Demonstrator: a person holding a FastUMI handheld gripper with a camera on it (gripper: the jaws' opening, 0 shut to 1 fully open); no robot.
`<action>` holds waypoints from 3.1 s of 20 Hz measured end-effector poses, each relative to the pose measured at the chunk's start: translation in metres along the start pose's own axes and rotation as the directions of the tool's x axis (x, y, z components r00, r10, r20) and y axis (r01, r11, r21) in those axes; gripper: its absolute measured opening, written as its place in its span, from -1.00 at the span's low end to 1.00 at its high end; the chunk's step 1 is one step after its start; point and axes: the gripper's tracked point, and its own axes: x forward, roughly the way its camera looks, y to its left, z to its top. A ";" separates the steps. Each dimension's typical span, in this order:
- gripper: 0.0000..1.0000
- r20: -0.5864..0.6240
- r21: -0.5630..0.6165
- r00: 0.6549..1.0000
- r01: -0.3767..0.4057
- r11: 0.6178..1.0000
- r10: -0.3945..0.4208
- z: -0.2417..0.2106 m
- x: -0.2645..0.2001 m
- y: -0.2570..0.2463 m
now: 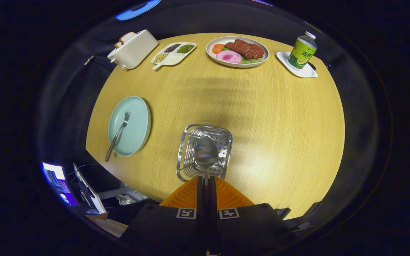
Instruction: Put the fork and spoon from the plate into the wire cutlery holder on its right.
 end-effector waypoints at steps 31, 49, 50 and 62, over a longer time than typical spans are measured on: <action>0.98 0.494 -0.004 0.860 -0.143 0.990 0.127 0.090 -0.081 0.157; 0.99 0.219 -0.118 0.975 -0.011 0.993 0.037 0.042 0.107 0.292; 0.99 0.205 -0.126 0.978 -0.004 0.992 0.030 0.039 0.115 0.295; 0.31 0.069 -0.164 0.994 0.093 0.982 -0.083 0.012 0.160 0.277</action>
